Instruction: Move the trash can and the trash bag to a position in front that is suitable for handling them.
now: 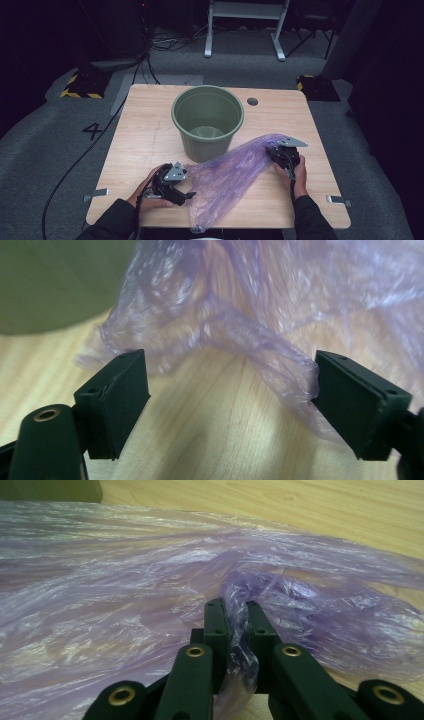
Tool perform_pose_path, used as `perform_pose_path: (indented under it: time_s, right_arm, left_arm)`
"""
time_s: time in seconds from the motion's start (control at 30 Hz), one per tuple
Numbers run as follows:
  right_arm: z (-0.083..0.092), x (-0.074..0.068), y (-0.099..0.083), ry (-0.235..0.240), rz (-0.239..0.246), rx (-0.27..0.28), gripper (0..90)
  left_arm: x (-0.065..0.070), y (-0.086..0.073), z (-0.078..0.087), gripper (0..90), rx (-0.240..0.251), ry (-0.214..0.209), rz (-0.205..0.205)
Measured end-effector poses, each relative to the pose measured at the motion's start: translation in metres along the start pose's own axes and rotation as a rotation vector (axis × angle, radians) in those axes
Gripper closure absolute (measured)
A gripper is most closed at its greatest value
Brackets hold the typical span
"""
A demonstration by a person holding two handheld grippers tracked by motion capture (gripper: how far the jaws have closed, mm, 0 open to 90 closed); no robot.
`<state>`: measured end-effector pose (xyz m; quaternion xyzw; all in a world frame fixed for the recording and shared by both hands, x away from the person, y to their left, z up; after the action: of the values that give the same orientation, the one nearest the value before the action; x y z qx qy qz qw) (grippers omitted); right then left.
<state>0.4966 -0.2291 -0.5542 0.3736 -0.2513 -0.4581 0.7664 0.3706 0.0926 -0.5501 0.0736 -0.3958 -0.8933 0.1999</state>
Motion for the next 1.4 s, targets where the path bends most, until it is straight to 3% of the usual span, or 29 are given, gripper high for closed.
perform_pose_path:
  time_s: [0.17,0.33,0.43,0.57,0.77,0.93,1.4]
  right_arm:
    - [0.004,0.001,0.002,0.012,-0.018,0.029,85.6]
    - [0.009,0.001,0.007,0.01,-0.009,0.065,85.9]
    - [0.011,0.001,0.009,0.016,-0.003,0.078,85.9]
    - [0.009,0.003,0.008,0.016,-0.003,0.075,85.8]
    - [0.011,0.007,0.009,0.017,-0.005,0.086,85.9]
    - [0.014,0.006,0.014,0.017,0.002,0.106,85.9]
    - [0.025,0.006,0.029,0.011,0.018,0.163,85.8]
  left_arm:
    - [-0.004,0.007,0.018,15.6,0.052,0.031,0.008]
    - [-0.018,0.0,0.032,15.6,0.051,0.089,0.023]
    - [-0.03,-0.013,0.037,15.6,0.019,0.13,0.029]
    - [-0.041,-0.029,0.043,15.6,0.002,0.141,0.07]
    - [-0.046,-0.045,0.044,15.9,-0.037,0.158,0.114]
    - [-0.046,-0.052,0.038,16.0,-0.06,0.14,0.143]
    - [-0.047,-0.054,0.035,13.8,-0.033,0.138,0.142]
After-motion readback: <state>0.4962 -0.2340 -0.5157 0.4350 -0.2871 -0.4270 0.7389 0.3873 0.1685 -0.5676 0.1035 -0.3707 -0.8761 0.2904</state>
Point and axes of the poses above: each handheld gripper's, and its own axes: z roughly backward along the jaws, y roughly out of its top, x roughly to its right, the point moved 9 cm from there along -z, roughly forward along the jaws, and after that the axes turned 2 degrees about -y, right-handed, at the moved point
